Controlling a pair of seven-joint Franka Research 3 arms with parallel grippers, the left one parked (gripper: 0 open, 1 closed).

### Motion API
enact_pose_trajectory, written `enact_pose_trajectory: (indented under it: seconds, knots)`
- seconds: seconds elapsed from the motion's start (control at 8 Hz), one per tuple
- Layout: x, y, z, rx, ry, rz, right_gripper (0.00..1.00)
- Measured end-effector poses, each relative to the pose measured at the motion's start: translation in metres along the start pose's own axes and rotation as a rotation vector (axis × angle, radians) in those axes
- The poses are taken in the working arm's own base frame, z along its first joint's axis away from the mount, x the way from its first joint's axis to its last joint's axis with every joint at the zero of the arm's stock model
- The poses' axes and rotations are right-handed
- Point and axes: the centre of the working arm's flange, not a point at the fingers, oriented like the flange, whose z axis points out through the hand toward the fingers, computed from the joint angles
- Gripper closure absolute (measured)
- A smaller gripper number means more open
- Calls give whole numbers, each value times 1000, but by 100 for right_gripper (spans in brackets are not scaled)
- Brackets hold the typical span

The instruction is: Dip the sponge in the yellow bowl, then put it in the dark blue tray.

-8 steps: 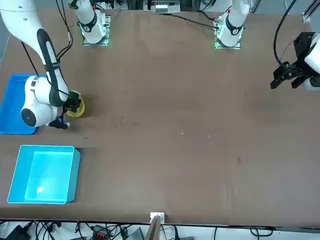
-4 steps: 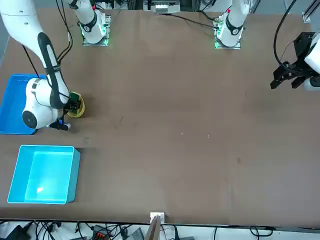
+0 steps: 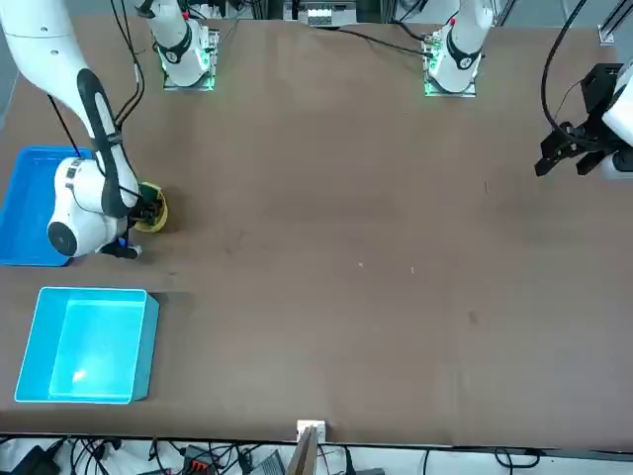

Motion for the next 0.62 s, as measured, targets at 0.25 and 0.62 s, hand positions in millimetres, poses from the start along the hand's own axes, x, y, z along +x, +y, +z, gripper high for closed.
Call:
enact_pose_trajectory:
  seconds: [0.25, 0.62]
  knots:
    - [0, 0, 1, 0, -1, -1, 48]
    - [3, -1, 4, -1, -1, -2, 48]
